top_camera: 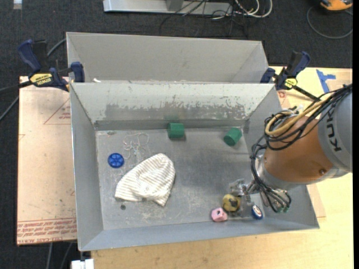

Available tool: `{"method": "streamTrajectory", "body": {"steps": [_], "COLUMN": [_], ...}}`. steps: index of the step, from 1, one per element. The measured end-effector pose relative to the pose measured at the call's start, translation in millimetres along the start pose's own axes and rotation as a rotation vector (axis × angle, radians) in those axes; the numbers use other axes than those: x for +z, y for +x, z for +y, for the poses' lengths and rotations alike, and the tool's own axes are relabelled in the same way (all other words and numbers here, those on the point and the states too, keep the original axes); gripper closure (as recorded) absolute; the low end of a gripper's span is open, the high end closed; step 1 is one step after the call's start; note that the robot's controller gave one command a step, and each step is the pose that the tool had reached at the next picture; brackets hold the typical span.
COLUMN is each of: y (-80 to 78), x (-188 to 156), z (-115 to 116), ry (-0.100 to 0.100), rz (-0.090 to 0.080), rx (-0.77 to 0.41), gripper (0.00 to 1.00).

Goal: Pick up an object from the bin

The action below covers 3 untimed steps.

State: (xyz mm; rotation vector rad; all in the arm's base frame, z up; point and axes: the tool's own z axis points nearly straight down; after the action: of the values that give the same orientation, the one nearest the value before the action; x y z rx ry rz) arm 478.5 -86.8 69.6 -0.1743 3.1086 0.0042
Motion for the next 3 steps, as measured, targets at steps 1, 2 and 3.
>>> {"method": "streamTrajectory", "body": {"steps": [1, 2, 3], "y": [0.0, 0.8, -1.1], "x": [0.0, -3.0, -23.4], "z": [0.0, 0.4, 0.6], "ry": [0.0, -0.001, -0.001], "rz": [0.0, 0.002, -0.001], "rx": [0.0, -0.001, 0.0], "gripper": [1.0, 1.0, 1.0]}}
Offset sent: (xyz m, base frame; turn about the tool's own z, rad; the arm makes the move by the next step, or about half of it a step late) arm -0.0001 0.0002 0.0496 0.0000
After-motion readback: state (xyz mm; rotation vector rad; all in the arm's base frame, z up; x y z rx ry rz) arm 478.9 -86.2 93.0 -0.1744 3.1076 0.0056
